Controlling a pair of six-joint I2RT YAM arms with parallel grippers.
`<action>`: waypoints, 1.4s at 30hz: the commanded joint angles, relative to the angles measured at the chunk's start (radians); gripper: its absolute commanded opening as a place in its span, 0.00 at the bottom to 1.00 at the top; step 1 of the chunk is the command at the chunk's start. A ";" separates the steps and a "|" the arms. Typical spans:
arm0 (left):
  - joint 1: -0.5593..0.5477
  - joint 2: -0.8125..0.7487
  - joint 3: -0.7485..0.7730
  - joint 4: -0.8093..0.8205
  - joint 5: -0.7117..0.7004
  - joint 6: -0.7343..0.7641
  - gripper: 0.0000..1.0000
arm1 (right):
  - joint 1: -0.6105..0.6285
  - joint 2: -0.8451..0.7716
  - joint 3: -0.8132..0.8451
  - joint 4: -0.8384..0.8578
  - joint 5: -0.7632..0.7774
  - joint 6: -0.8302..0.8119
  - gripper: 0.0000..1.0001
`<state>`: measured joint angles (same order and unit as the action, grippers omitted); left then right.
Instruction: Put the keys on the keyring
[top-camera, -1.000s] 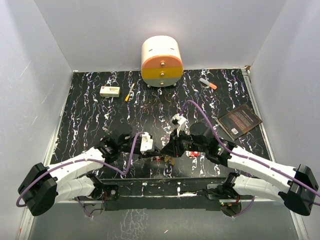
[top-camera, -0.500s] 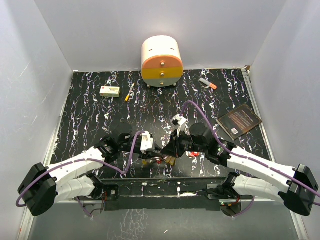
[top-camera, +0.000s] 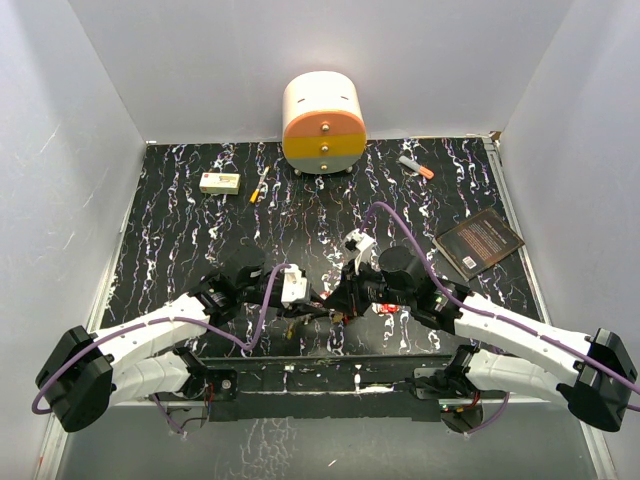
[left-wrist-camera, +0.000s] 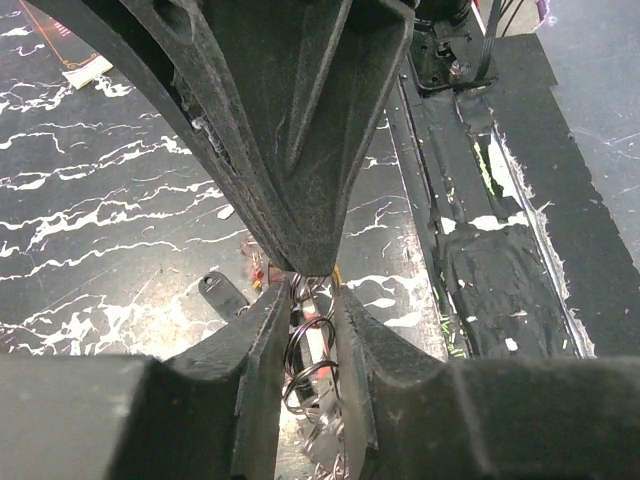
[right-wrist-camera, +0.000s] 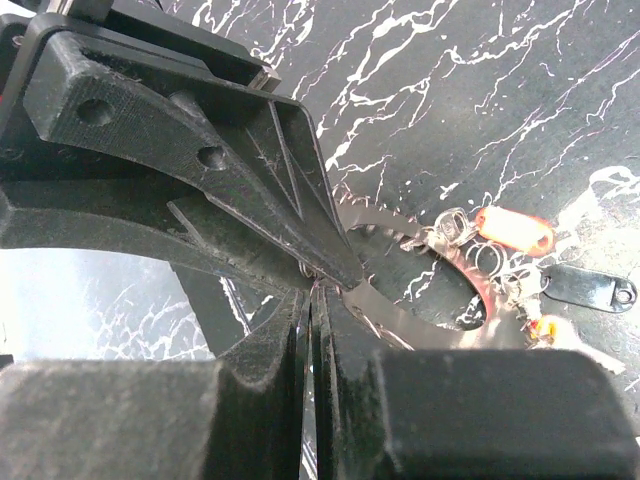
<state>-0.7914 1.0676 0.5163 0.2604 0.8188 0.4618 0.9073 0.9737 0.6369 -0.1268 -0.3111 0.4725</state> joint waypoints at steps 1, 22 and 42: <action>0.001 -0.027 0.023 -0.037 0.007 0.036 0.27 | -0.005 -0.031 0.022 0.055 0.019 -0.009 0.08; 0.002 -0.024 0.004 -0.054 0.003 0.089 0.23 | -0.004 -0.048 0.035 0.036 0.030 -0.011 0.08; 0.001 -0.034 0.025 -0.042 0.042 0.021 0.00 | -0.004 -0.103 0.015 -0.005 0.214 0.003 0.20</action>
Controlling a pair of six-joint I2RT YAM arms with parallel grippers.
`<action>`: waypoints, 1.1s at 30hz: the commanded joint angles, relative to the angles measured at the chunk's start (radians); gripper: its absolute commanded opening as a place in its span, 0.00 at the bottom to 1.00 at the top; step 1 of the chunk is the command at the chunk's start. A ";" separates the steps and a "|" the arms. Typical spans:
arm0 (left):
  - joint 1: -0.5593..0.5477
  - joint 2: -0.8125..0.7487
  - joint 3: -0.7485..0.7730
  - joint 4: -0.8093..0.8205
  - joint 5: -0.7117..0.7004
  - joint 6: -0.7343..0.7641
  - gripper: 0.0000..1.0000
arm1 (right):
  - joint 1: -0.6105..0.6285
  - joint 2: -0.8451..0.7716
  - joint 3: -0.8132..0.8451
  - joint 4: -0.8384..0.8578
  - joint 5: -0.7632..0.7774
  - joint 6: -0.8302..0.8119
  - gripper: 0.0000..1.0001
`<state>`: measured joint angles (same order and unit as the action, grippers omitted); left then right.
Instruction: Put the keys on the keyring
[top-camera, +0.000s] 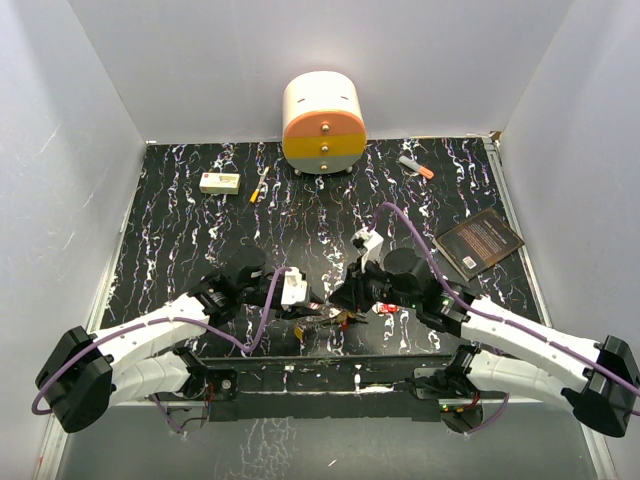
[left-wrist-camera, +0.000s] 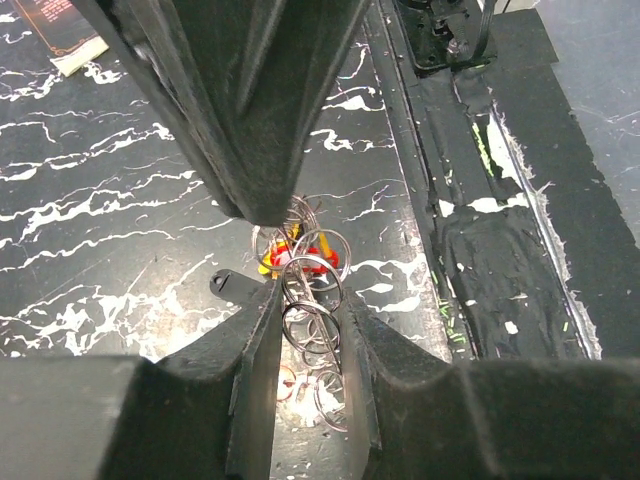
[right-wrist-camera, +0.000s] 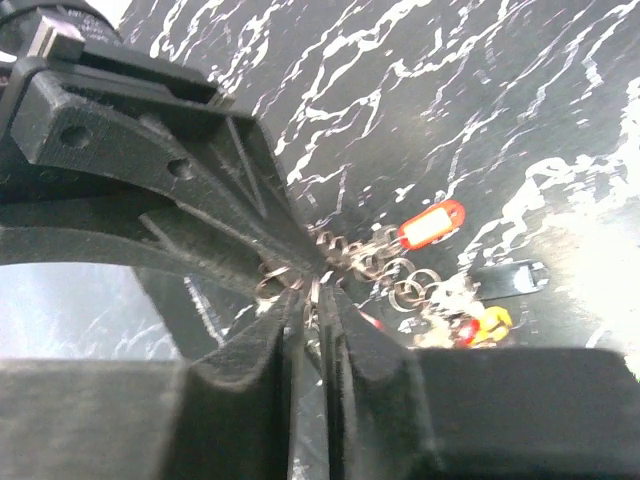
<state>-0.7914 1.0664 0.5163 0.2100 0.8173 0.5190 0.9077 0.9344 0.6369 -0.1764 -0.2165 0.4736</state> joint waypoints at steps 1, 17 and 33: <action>0.001 -0.034 0.027 0.012 0.042 -0.046 0.00 | -0.005 -0.079 0.012 0.038 0.145 0.005 0.24; 0.001 -0.027 0.021 0.063 -0.003 -0.116 0.00 | -0.004 -0.128 -0.085 0.074 0.056 0.202 0.30; 0.001 -0.024 0.013 0.070 -0.015 -0.113 0.00 | -0.004 -0.186 -0.087 0.023 0.043 0.168 0.36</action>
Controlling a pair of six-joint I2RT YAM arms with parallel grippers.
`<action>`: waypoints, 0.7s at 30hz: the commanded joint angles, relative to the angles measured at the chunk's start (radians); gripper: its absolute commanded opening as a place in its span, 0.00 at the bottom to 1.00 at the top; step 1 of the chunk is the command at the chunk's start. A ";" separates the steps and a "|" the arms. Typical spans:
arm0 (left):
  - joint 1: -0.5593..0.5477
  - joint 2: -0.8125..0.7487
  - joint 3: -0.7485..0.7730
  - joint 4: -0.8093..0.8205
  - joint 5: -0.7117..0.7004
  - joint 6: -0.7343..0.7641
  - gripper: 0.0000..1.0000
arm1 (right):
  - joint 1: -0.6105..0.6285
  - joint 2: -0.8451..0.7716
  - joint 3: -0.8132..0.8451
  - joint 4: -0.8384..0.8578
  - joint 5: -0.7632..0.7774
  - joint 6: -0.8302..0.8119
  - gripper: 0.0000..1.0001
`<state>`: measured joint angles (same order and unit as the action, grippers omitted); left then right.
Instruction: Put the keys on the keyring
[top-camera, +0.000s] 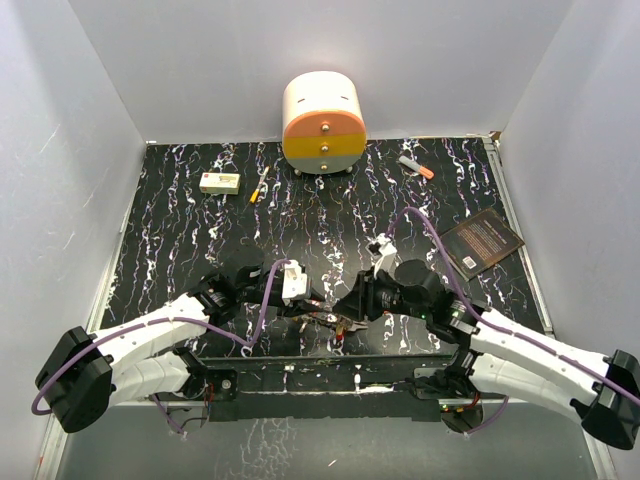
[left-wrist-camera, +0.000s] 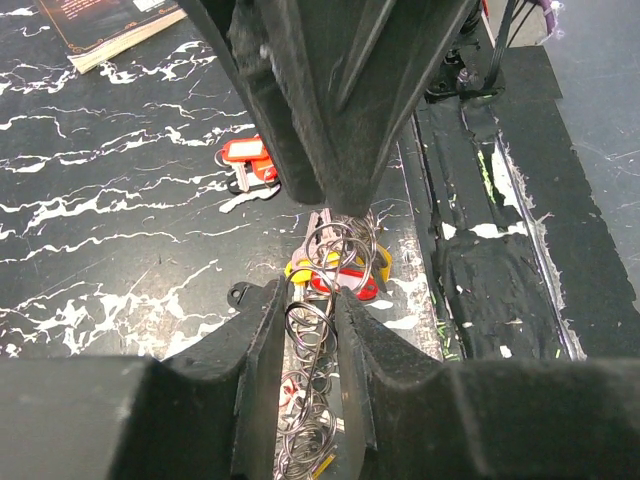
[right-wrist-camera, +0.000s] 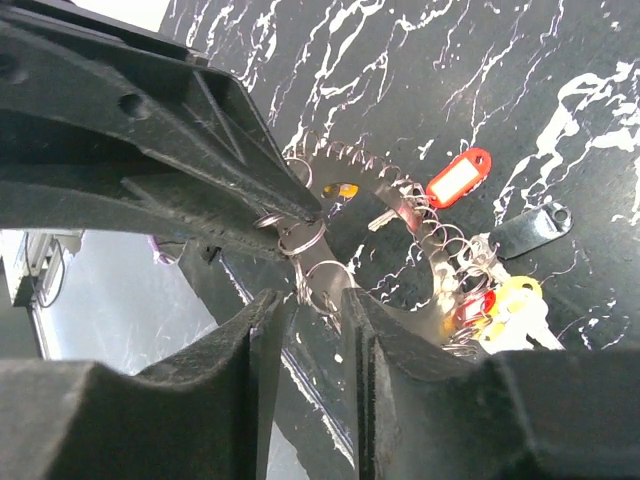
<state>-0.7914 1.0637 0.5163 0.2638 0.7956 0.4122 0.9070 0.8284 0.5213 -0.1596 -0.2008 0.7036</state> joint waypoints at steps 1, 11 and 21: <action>0.002 -0.021 0.013 0.013 0.007 -0.004 0.00 | -0.003 -0.106 0.025 -0.006 0.027 -0.090 0.39; 0.002 -0.027 0.032 0.007 0.018 -0.039 0.00 | -0.004 -0.262 -0.113 0.110 -0.033 -0.342 0.61; 0.002 -0.025 0.062 -0.041 0.034 -0.048 0.00 | -0.004 -0.189 -0.291 0.435 0.034 -0.534 0.67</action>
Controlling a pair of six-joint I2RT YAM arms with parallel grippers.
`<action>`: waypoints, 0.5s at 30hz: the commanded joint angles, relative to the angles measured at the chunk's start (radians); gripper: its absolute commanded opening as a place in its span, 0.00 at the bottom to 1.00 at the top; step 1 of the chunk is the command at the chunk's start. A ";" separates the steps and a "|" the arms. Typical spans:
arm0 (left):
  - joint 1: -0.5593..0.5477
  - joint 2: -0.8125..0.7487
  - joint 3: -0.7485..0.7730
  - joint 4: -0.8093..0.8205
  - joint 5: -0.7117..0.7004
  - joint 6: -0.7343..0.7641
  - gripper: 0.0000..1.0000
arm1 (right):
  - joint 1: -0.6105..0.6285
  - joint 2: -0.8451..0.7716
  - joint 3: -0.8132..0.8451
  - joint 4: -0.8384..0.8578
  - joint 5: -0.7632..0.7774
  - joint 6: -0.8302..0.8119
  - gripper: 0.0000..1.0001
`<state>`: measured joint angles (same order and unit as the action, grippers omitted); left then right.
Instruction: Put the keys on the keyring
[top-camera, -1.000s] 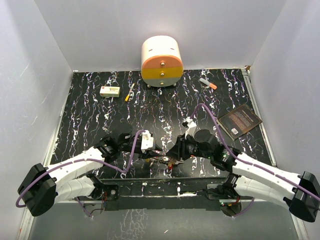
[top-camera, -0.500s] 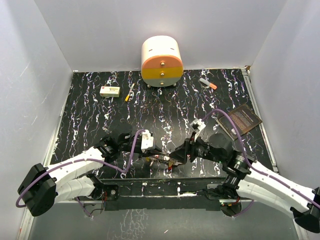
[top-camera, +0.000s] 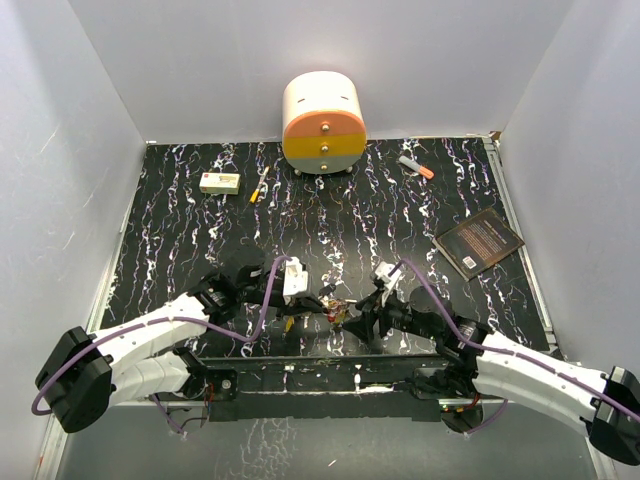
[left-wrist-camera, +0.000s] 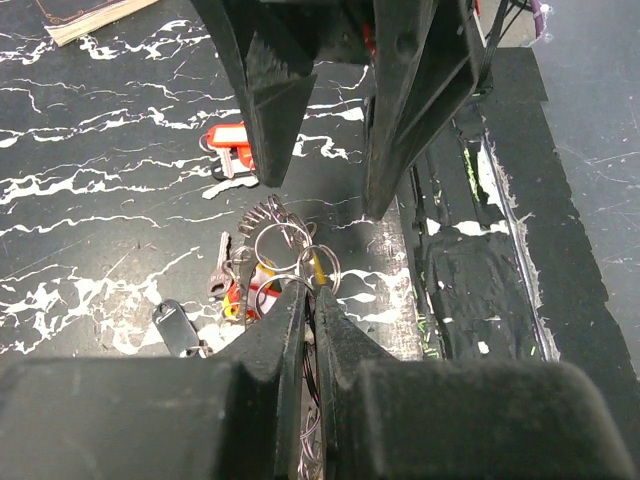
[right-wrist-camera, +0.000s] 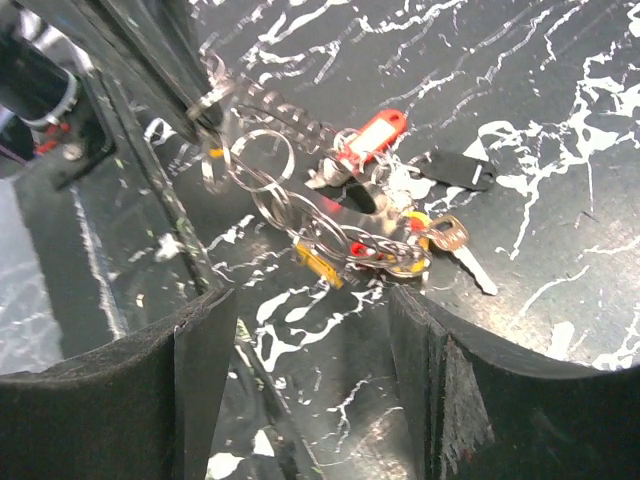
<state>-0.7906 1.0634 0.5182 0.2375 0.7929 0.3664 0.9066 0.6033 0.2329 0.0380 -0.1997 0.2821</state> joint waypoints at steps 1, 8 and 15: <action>0.001 -0.024 0.069 -0.029 0.040 0.000 0.00 | -0.003 0.048 0.004 0.243 0.038 -0.132 0.67; 0.001 -0.016 0.116 -0.058 0.080 -0.039 0.00 | -0.003 0.138 0.032 0.324 0.014 -0.213 0.68; 0.001 -0.014 0.182 -0.131 0.128 -0.099 0.00 | 0.001 0.184 0.040 0.420 -0.011 -0.226 0.70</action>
<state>-0.7906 1.0641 0.6273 0.1337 0.8436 0.3141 0.9070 0.7792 0.2161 0.2867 -0.1841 0.0998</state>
